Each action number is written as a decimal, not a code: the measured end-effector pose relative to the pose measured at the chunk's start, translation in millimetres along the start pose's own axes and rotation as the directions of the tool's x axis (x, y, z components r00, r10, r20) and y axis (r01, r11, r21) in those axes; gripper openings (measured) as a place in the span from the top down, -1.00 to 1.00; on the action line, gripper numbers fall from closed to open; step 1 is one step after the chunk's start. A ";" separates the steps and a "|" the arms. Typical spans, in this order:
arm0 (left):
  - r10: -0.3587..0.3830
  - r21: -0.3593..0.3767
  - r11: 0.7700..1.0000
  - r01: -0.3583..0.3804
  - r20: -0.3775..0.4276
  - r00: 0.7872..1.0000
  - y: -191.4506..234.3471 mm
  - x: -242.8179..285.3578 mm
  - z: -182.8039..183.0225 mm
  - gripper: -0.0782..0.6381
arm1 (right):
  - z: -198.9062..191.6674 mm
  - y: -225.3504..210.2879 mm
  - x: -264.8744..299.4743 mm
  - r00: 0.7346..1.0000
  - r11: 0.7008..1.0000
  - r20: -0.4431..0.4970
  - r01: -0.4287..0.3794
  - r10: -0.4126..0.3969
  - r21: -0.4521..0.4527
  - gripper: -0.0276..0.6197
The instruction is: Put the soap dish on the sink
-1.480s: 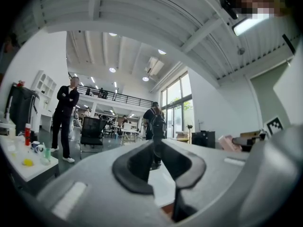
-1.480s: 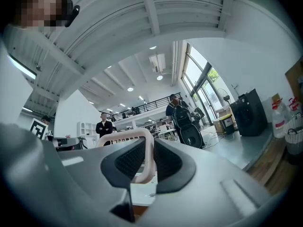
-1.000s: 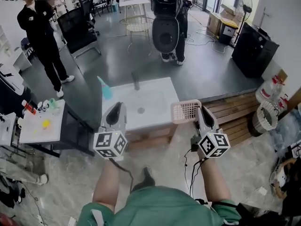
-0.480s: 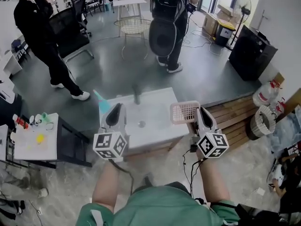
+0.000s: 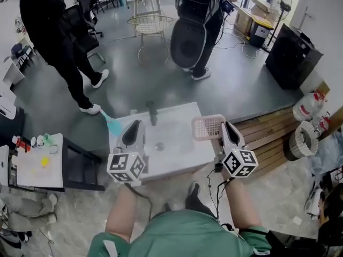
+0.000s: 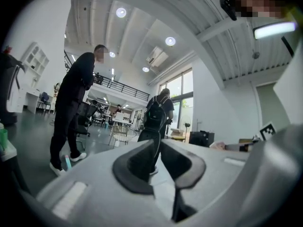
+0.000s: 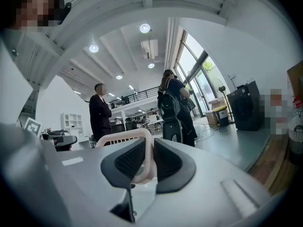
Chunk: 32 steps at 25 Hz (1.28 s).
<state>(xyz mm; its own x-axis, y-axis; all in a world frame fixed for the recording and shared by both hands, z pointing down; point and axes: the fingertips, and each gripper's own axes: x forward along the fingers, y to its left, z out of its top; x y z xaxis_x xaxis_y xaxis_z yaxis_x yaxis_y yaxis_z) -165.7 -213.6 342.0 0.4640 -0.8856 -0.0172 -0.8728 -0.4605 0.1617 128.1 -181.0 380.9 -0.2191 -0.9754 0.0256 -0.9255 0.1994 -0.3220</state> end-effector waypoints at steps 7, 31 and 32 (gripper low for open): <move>0.027 0.016 1.000 -0.026 -0.019 0.999 -40.0 79.4 -10.7 0.67 | 11.0 -72.5 59.9 0.998 0.998 -0.045 -0.047 0.049 0.050 0.74; 0.140 -0.029 0.988 -0.150 -0.222 0.965 -19.0 181.0 -129.6 0.68 | -140.3 -184.1 173.3 0.915 0.989 -0.399 -0.007 0.065 0.145 0.74; 0.136 -0.034 0.988 -0.148 -0.237 0.962 -15.8 182.9 -138.3 0.68 | -149.8 -185.4 175.0 0.909 0.989 -0.413 0.002 0.058 0.145 0.74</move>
<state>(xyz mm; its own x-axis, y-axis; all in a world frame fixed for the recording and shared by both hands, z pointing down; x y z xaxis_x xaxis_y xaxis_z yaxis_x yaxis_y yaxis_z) -46.1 -360.0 472.8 0.3635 -0.9002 0.2397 -0.9263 -0.3220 0.1957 215.1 -374.5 586.8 -0.3807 -0.8360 0.3951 -0.8716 0.1817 -0.4554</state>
